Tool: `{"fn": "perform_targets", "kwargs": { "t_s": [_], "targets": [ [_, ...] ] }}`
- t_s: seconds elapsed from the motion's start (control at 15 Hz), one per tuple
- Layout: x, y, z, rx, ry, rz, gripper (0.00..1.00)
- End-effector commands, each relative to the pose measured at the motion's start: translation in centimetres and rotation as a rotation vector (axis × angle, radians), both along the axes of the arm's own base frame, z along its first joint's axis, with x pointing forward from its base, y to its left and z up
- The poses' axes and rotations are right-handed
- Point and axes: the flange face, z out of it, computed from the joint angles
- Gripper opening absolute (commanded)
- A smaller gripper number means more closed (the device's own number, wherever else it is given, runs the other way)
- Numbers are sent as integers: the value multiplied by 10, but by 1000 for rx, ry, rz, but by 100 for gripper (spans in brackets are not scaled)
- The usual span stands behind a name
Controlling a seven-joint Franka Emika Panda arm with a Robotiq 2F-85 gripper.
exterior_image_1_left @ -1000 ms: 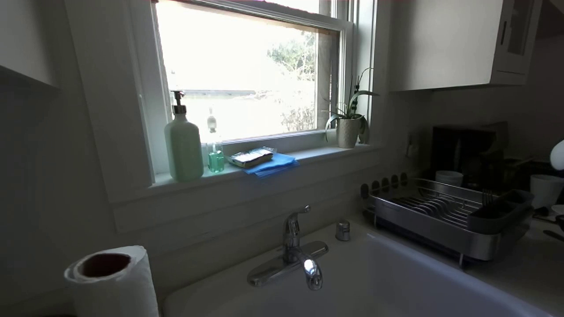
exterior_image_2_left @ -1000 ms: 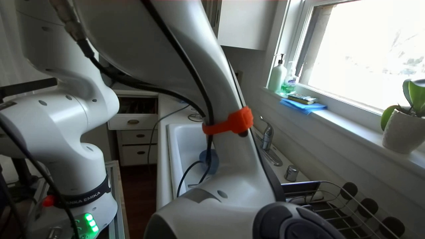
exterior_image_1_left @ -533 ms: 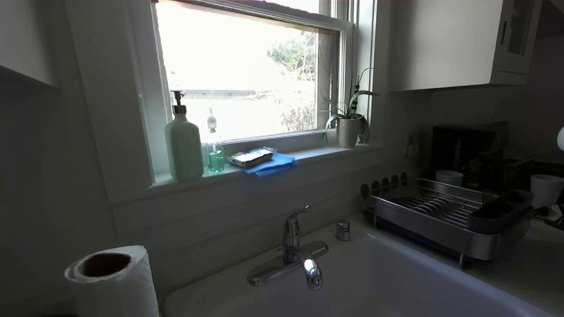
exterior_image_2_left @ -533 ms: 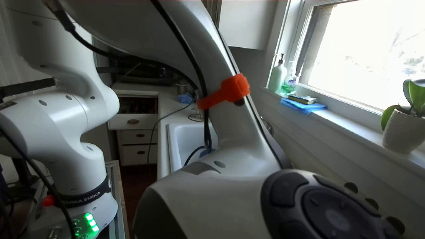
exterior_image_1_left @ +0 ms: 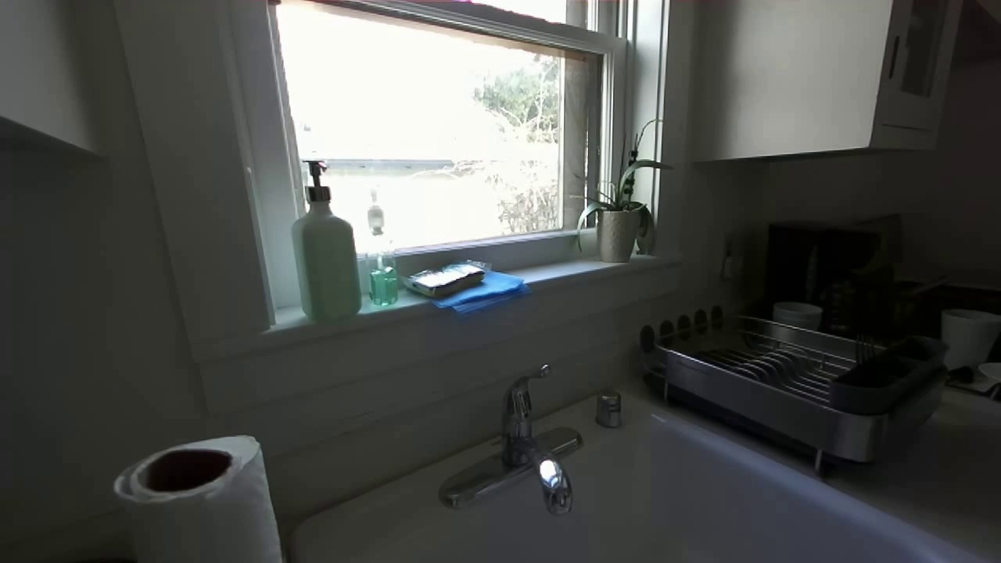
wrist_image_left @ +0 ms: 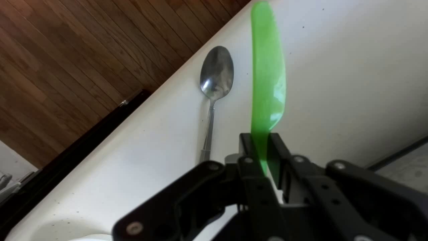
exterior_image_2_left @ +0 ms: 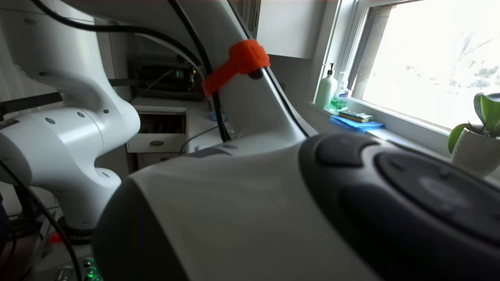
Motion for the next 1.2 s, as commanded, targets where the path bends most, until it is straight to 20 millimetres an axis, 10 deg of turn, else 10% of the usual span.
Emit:
{"fn": "perform_targets", "kwargs": {
  "t_s": [0.0, 1.13],
  "targets": [
    [0, 1, 5, 1, 1, -9, 15],
    [1, 28, 61, 31, -77, 51, 4]
  ]
}}
